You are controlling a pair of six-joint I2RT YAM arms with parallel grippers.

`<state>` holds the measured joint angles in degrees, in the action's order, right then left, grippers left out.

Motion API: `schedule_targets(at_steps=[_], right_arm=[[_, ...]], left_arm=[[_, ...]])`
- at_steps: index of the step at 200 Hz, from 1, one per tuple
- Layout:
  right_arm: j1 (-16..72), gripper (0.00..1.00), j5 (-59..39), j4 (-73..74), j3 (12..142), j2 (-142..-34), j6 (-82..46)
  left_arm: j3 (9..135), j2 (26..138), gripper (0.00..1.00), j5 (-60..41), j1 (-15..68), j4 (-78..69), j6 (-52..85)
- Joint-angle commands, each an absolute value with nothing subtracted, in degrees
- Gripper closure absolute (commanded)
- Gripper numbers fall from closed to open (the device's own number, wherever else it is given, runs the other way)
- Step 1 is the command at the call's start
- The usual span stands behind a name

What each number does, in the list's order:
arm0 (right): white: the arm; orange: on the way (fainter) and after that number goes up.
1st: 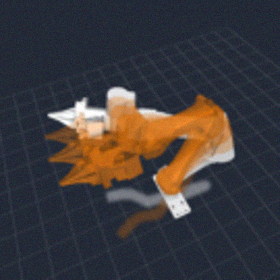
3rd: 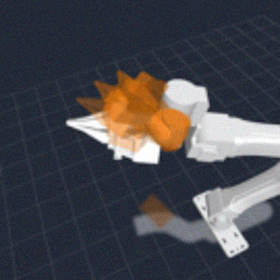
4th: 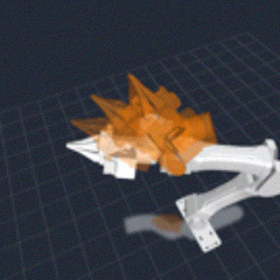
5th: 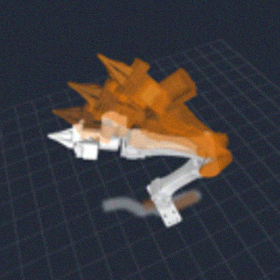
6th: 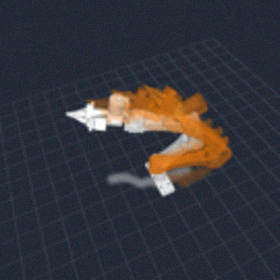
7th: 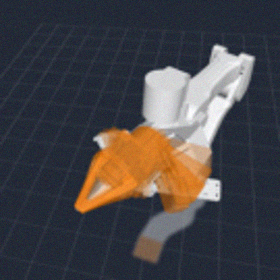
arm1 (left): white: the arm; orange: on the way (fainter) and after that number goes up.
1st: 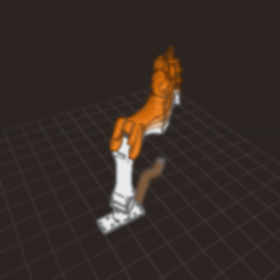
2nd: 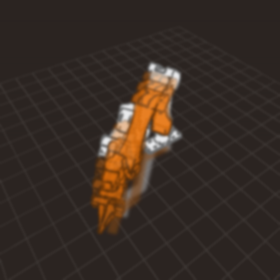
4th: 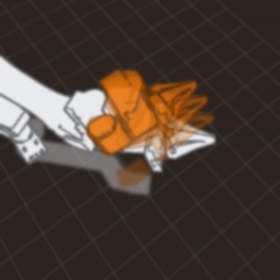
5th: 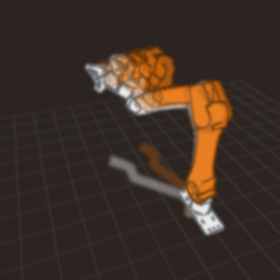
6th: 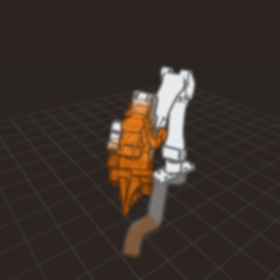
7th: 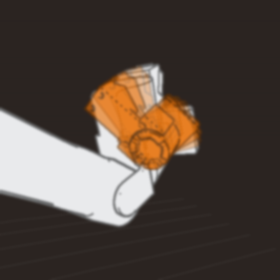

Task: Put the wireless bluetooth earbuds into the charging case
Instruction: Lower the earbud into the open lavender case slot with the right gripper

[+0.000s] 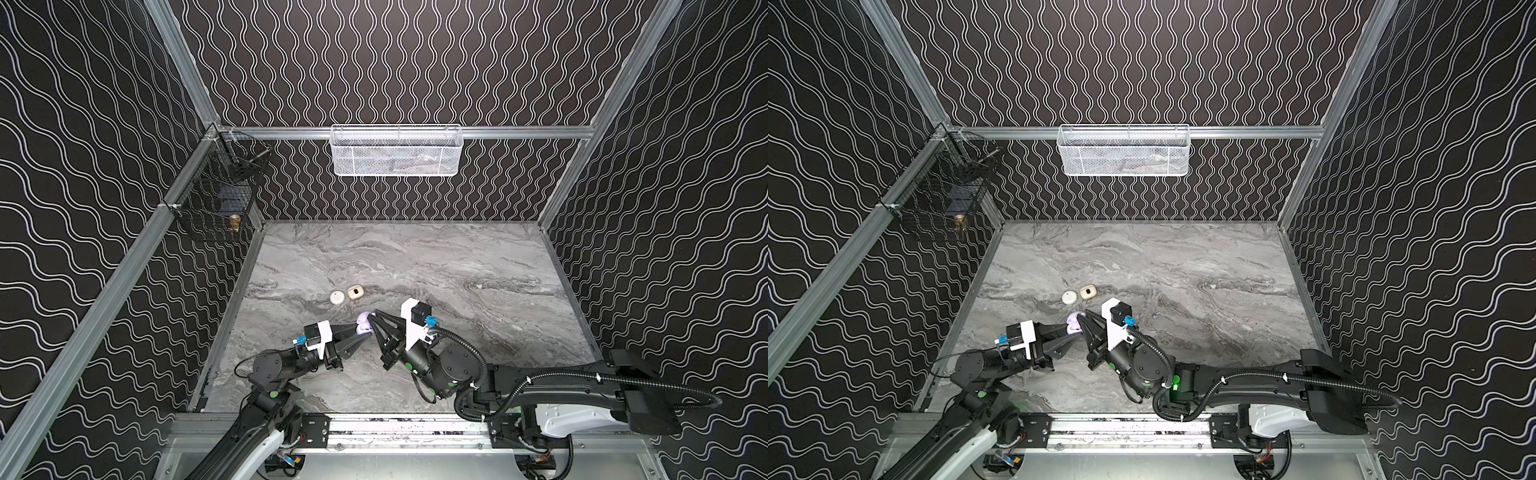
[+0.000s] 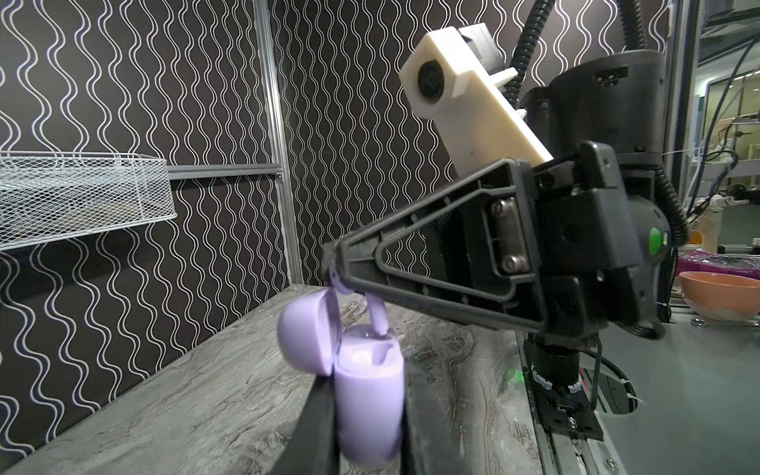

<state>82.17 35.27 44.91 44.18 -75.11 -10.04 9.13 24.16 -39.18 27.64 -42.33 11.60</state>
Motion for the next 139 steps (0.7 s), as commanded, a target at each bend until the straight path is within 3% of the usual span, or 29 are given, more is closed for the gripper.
schedule_targets(at_steps=[1, 139], right_arm=[[82.3, 0.99, 35.5, 46.2, 43.5, -75.2, -10.2], [82.3, 0.99, 37.4, 49.5, 43.0, -77.1, -7.6]], left_arm=[[9.7, 24.0, 1.00, -38.5, 27.7, -44.6, 10.5], [9.8, 25.4, 1.00, -39.0, 27.7, -46.1, 11.2]])
